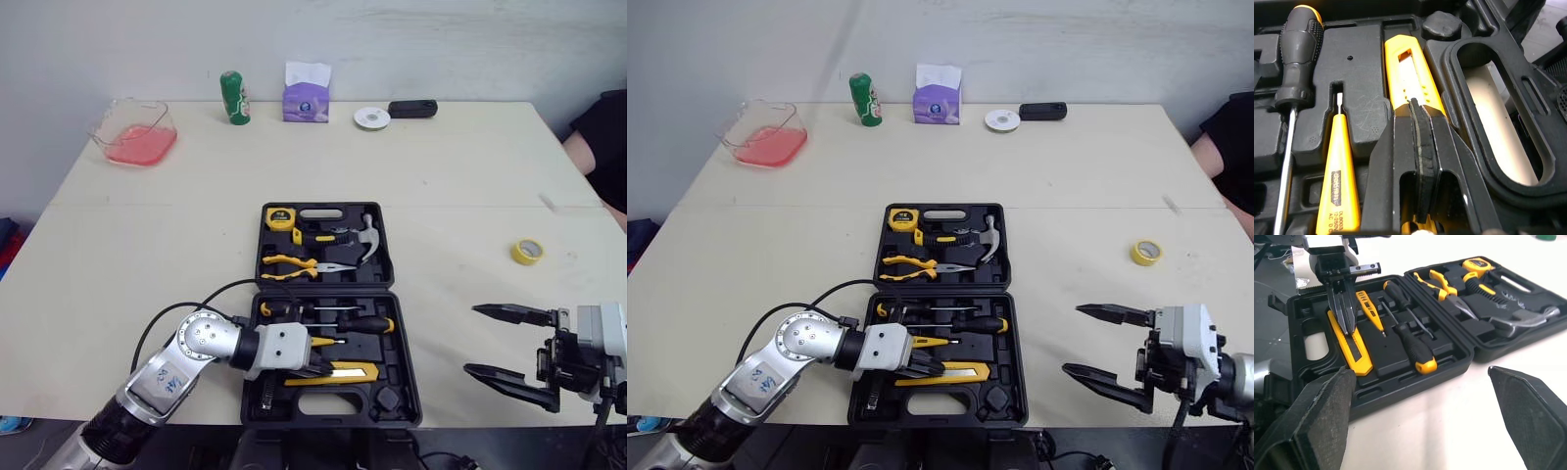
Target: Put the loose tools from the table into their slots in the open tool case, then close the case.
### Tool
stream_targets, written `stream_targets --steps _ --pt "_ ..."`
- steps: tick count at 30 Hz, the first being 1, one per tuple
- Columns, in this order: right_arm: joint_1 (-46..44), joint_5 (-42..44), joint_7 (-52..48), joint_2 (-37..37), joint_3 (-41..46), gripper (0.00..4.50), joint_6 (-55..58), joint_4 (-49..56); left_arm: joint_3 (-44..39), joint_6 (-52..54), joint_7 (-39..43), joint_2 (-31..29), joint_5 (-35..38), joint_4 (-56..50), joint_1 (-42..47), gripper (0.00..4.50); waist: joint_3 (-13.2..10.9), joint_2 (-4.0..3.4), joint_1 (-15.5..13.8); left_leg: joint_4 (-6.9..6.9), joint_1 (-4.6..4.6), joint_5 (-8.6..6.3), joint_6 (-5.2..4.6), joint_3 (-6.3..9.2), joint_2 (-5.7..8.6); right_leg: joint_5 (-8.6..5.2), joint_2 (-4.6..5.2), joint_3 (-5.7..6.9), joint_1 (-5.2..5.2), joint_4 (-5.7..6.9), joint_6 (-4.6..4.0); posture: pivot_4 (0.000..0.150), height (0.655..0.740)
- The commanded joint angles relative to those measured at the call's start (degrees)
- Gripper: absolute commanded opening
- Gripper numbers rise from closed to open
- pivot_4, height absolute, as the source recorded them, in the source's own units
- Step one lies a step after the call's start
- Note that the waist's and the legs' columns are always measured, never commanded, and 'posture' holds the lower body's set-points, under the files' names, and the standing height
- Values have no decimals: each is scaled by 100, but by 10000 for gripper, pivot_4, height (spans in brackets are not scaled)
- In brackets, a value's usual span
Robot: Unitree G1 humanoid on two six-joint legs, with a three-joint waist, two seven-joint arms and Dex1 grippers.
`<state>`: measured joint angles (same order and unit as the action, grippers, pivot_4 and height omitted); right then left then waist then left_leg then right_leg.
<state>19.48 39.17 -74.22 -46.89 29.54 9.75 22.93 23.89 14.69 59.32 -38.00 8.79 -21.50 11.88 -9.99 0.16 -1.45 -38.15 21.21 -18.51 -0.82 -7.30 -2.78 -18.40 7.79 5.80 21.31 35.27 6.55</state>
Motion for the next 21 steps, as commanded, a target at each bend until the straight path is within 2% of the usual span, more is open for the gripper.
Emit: stream_targets --steps 1,7,8,11,14,18,21 --pt "-30 -13 -59 27 44 45000 -148 -79 99 -234 138 -134 -196 442 -209 241 0 0 0 0 1 0 0 0 0 0 0 0 1 0 0 1500 7400" --pt "-341 -221 40 96 265 45000 -531 -892 -1178 -815 487 -100 1135 245 -301 241 -5 3 51 2 6 4 7 -6 -6 -3 -2 1 17 9 -6 1500 7400" --pt "-415 -222 103 177 317 45000 -639 -1068 -1523 -618 497 -133 1522 172 -312 241 -7 5 52 2 6 4 8 -5 -6 -3 -2 1 18 12 -6 1500 7400" --pt "-622 -203 395 393 514 45000 -827 -1479 -2317 -194 280 -199 2124 141 -319 9363 -9 5 46 0 7 6 10 -2 -7 -5 -1 4 18 17 -9 1500 7400" --pt "-694 -459 529 442 642 45000 -1203 -1812 -2810 -26 196 -363 2265 193 -393 23770 -10 4 46 1 7 7 11 -3 -3 -5 1 5 18 18 -9 1500 7400" --pt "-1129 -1026 1019 265 1177 45000 -2322 -3394 -4251 -498 -225 -758 1829 1380 -803 44071 -14 8 73 0 6 6 10 -13 0 -4 -1 2 19 15 -7 1500 7400" --pt "-1541 -1221 1604 177 1543 45000 -2955 -4314 -4831 -805 -373 -873 1687 1711 -1118 44648 -21 8 169 5 6 7 11 -16 -2 -5 -3 3 25 15 -7 1500 7400"
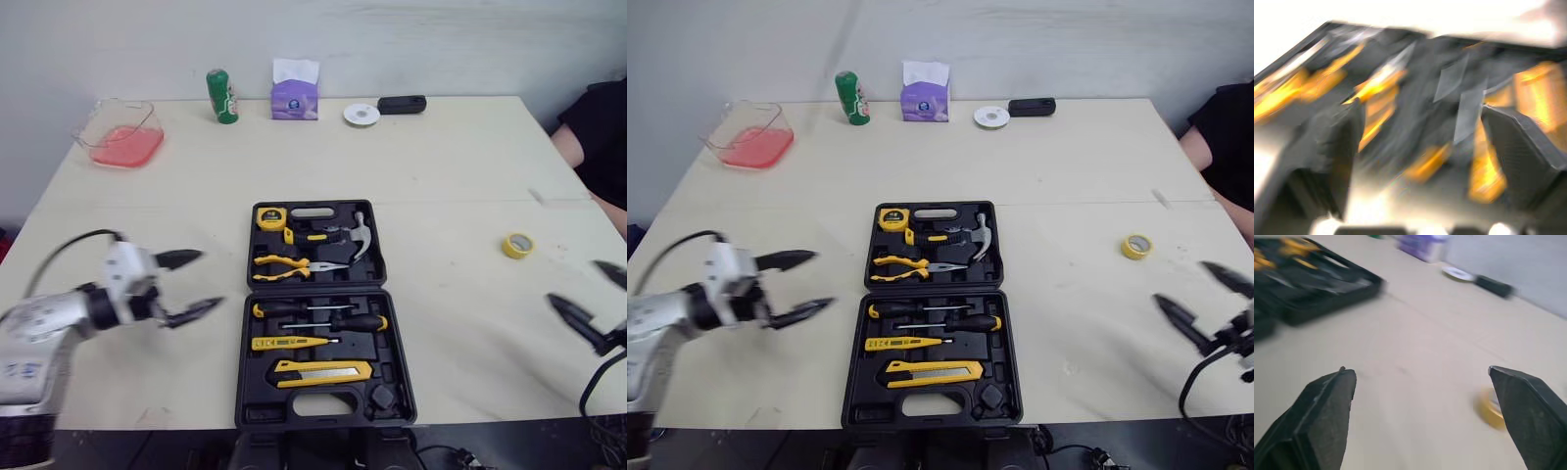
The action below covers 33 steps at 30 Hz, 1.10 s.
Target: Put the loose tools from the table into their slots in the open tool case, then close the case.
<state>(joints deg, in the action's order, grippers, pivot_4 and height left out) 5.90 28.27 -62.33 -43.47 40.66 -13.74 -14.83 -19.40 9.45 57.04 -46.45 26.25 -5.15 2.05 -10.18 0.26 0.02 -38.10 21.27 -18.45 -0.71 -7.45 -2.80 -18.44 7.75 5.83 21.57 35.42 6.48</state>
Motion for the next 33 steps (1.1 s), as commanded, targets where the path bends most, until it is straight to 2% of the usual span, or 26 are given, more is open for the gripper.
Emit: stream_targets --steps 1,6,10,16,22,28,31,33 --pt "-199 -160 448 -219 503 45000 -735 -790 -720 -298 -304 23 -49 87 -235 44648 -3 -1 35 3 0 0 0 -2 0 0 2 -1 1 -1 0 1500 7400" --pt "-25 -242 756 -393 818 45000 -1237 -1930 -1484 -766 -1220 307 -623 558 -946 44648 -5 3 58 12 -1 -5 4 -4 -4 0 5 -4 0 -10 0 1500 7400" --pt "194 -113 1005 -285 1009 45000 -1481 -2441 -1888 -437 -1773 586 -376 867 -974 44648 -7 6 34 15 -3 -5 3 -7 0 0 14 -4 -1 -10 1 1500 7400" --pt "465 87 1232 -78 1137 45000 -1572 -2579 -2443 -211 -2412 713 -155 1109 -926 44648 -7 8 56 18 -8 -13 15 -1 -2 1 57 -1 0 -2 1 1500 7400" --pt "309 151 1204 -89 937 45000 -1483 -2431 -2415 8 -2697 850 -16 778 -895 44648 -7 8 143 18 -8 -15 21 -6 5 2 67 -2 -1 -1 4 1500 7400" --pt "-150 -20 1537 -223 469 45000 -813 -1727 -2239 298 -2866 1042 184 169 -770 44648 -6 7 179 18 -9 -9 14 -9 3 2 63 -3 0 1 4 1500 7400" --pt "-338 -107 1794 -419 159 45000 -100 -1131 -2125 486 -2642 961 411 -144 -698 44648 -6 7 163 18 -8 -8 16 -9 4 2 65 -4 3 2 4 1500 7400" --pt "-454 -19 1624 -679 -218 45000 707 -552 -1882 635 -2040 791 760 -484 -652 44648 -7 7 160 18 -6 -8 15 -9 4 2 66 -3 3 2 4 1500 7400"
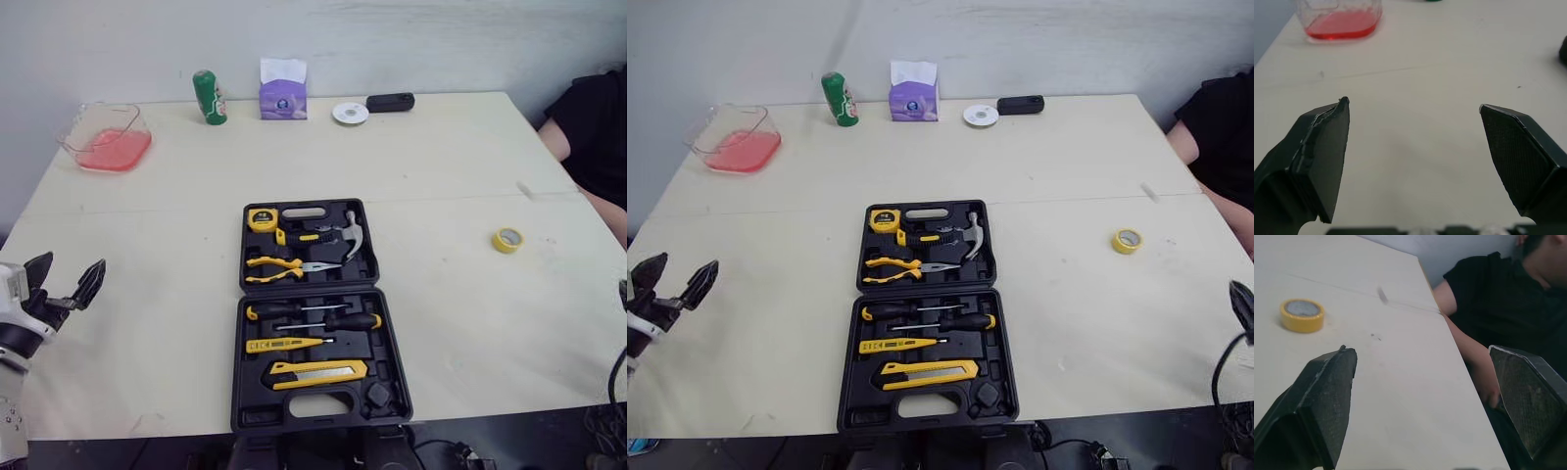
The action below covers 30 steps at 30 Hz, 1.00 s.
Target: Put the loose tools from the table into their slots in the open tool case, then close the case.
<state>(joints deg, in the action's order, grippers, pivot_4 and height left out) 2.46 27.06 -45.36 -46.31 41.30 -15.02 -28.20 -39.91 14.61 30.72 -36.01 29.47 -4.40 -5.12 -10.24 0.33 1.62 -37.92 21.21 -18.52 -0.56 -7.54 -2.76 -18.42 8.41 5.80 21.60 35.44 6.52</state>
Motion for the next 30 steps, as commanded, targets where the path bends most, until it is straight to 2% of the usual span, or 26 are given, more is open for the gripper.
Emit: stream_targets --steps 1,5,7,11,14,18,22,25,30 --pt "-154 94 -107 -532 -420 45000 1193 941 263 182 789 -329 554 -678 102 44648 0 -1 -1 0 1 0 -1 0 0 0 0 0 0 0 0 1500 7400" --pt "-688 683 -657 -1214 -983 45000 3073 1605 930 350 1302 -745 625 -1270 491 44648 -2 0 -24 -3 4 3 -5 4 1 0 1 2 0 0 0 1500 7400" --pt "-897 730 -931 -1500 -1308 45000 3639 1868 1321 494 1582 -958 645 -1585 608 44648 -2 -2 -21 -3 7 5 -8 8 1 0 -1 5 0 -1 -1 1500 7400" --pt "-1476 562 -1655 -2261 -2255 45000 4672 2010 1961 1263 1660 -1078 1410 -2421 1108 44648 -5 -6 -21 -1 15 1 -13 6 1 0 -3 8 1 -14 -1 1500 7400" --pt "-2627 -312 -1746 -2346 -3256 45000 4406 1422 2303 1634 1504 -872 1855 -2700 1470 44648 -10 -9 12 -10 23 2 -16 5 4 2 -13 12 1 -22 3 1500 7400" --pt "-3697 -1232 -2383 -2161 -4493 45000 4365 653 2917 1649 1797 -757 1702 -2754 1619 44648 -11 -11 8 -12 14 6 -14 -14 4 7 -45 -1 2 -25 13 1500 7400" --pt "-4758 -1722 -2667 -1785 -5042 45000 4682 -274 2906 2093 1349 -632 2229 -2920 2025 44648 -23 -16 -4 -19 34 14 -5 -16 -6 6 -68 -8 24 -23 11 1500 7400" --pt "-5107 -2317 -3012 -1743 -5520 45000 4186 -862 2914 2220 1292 -666 2385 -3106 2187 44648 -26 -21 -16 -20 38 16 -5 -21 -6 6 -69 -19 36 -12 11 1500 7400" --pt "-5654 -2851 -3271 -1532 -5778 45000 3531 -1947 2949 2119 1531 -772 2285 -3488 1699 44648 -27 -21 0 -20 46 15 -6 -27 -3 7 -73 -19 37 -10 12 1500 7400"
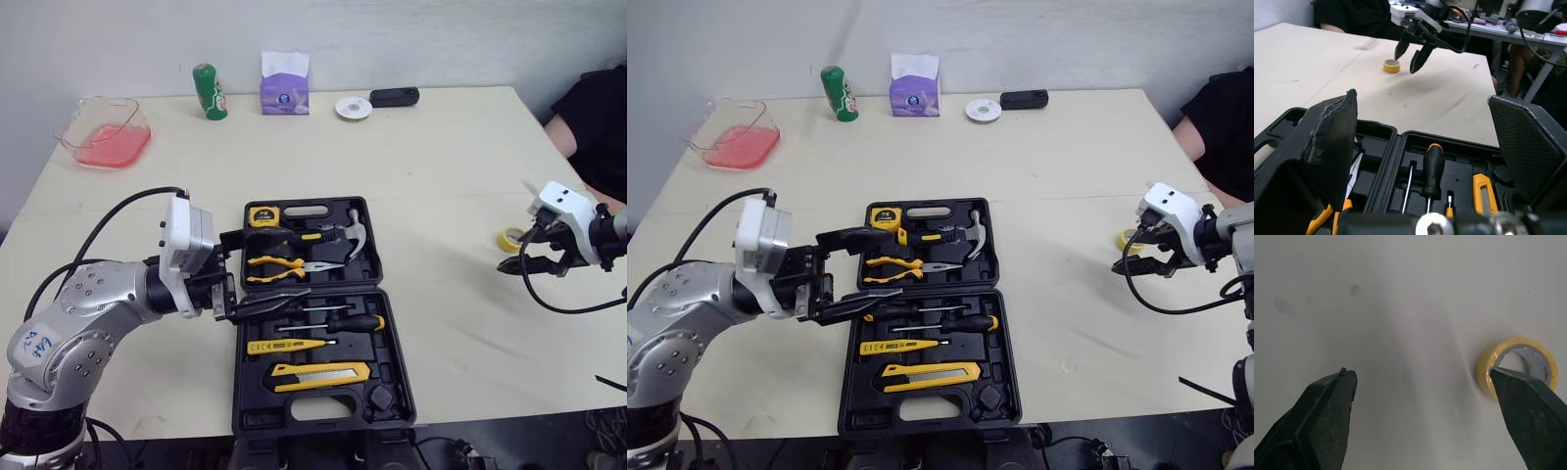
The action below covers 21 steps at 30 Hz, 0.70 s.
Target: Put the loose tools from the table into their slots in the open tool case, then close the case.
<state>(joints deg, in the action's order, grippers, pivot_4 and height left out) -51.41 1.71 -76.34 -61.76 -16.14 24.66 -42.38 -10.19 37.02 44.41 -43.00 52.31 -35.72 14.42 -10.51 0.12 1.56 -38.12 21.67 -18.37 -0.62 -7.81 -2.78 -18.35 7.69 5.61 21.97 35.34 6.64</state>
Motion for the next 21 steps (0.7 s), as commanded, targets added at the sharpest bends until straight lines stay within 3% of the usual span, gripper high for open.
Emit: stream_targets --steps 1,10,21 --pt "-370 -368 -113 83 5 45000 -580 -740 1 -180 228 -117 -97 -395 -333 44648 -1 1 9 0 0 0 0 -1 1 0 -2 -1 0 -2 0 1500 7400" --pt "-940 -696 -145 485 89 45000 -1399 -1711 108 -679 232 30 -543 -561 -514 44648 -4 0 12 -11 -5 7 11 -48 4 -1 -19 -64 47 38 -3 1500 7400" --pt "-1360 -1206 39 835 1 45000 -1501 -2439 201 -584 195 1 -431 -592 -459 44648 -4 0 16 -11 -5 6 10 -60 -2 -1 -19 -84 56 44 -3 1500 7400"
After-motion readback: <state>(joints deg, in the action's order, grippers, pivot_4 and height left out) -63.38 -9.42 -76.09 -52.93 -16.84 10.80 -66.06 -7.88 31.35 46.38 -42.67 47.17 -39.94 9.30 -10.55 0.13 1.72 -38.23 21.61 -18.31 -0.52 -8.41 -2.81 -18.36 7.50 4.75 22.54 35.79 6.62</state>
